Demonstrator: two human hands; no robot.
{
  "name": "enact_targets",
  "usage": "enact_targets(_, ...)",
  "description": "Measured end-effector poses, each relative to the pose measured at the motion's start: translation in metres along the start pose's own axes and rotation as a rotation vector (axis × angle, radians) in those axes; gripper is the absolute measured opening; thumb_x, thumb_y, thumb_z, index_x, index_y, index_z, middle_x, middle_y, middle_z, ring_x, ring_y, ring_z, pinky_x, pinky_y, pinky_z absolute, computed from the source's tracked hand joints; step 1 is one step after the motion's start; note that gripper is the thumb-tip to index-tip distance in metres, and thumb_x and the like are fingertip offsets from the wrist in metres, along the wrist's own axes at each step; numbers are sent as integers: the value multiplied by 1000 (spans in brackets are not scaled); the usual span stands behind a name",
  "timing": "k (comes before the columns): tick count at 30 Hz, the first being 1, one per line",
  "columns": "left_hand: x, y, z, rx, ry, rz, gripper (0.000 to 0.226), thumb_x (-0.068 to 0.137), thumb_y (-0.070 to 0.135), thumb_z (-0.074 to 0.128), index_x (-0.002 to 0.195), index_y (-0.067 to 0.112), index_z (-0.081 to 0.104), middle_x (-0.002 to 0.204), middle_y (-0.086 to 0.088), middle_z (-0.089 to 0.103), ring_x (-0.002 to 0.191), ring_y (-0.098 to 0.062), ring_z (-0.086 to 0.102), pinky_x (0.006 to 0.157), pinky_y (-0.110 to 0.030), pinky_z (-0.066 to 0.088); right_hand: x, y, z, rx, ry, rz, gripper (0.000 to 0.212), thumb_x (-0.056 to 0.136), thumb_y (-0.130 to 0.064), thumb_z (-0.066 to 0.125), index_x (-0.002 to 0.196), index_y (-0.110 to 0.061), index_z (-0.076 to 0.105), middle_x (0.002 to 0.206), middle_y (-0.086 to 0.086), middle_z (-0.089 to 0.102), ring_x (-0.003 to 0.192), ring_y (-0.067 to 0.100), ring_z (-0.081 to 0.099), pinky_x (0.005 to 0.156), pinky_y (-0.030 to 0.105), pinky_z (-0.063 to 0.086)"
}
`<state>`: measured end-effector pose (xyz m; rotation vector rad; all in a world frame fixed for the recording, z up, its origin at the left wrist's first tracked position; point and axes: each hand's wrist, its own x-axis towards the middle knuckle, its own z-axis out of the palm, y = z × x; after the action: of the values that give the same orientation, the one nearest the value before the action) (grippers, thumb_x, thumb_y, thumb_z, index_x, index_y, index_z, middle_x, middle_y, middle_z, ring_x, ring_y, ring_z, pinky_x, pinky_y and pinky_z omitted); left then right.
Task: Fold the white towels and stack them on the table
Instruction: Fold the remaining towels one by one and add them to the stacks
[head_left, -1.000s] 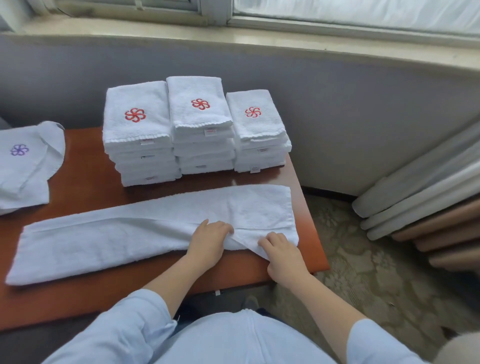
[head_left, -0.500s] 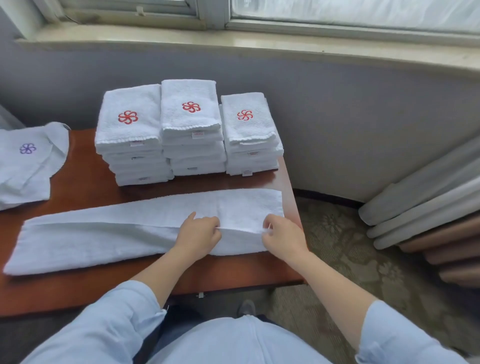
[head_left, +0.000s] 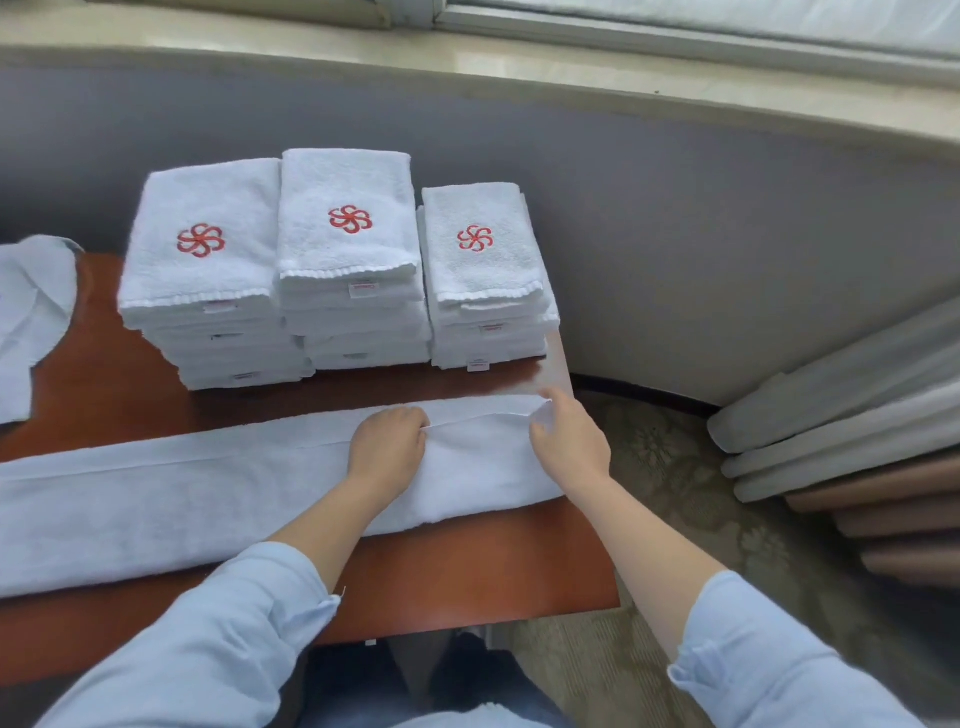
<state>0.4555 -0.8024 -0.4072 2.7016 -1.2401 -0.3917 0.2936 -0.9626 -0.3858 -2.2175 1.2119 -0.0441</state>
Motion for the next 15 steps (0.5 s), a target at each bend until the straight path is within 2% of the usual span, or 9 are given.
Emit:
enact_targets(3,1,5,8,8,66,3,23,89,7,56,110,15,60,108,-1,58,96,-22,55,80,-30,42,0,11,6,-48,-78,54,57,92,-22,56,144,-24,34,137,4,47,111,26,55,83,41,52)
enact_targets(6,1,10,14,28,98,121,23,84,2,62,101,15,67,96,-3,60,88,-26,57,75,-34,42,-3,17,12,-135,-99,84,68,89,-20,60,148,-22,26,139,6,42,123,26,44,90,42,50)
enact_targets(8,-1,14,20,-16,-33,212,22,94,18,56,114,21,64,103,1,60,95,-23,58,79,-34,42,-2,17,15,-130,-108,97,71,88,-17,59,150,-21,24,140,6,40,125,26,41,91,41,48)
enact_targets(10,-6,14,26,-37,-132,233,42,95,43,52,134,27,51,113,3,55,103,-21,53,87,-33,42,0,16,15,-70,-134,136,76,87,-12,58,152,-24,20,141,6,38,126,27,40,90,42,49)
enact_targets(12,-11,13,32,49,-162,253,65,91,60,48,148,31,36,114,3,47,103,-20,48,91,-33,39,4,15,13,15,-161,193,81,84,-9,59,152,-26,19,140,7,37,123,28,44,88,43,50)
enact_targets(15,-17,12,36,152,-203,253,89,80,77,43,155,37,16,111,5,35,101,-17,38,94,-32,32,10,14,12,151,-193,289,85,81,-10,62,153,-24,20,140,9,38,117,29,52,89,45,53)
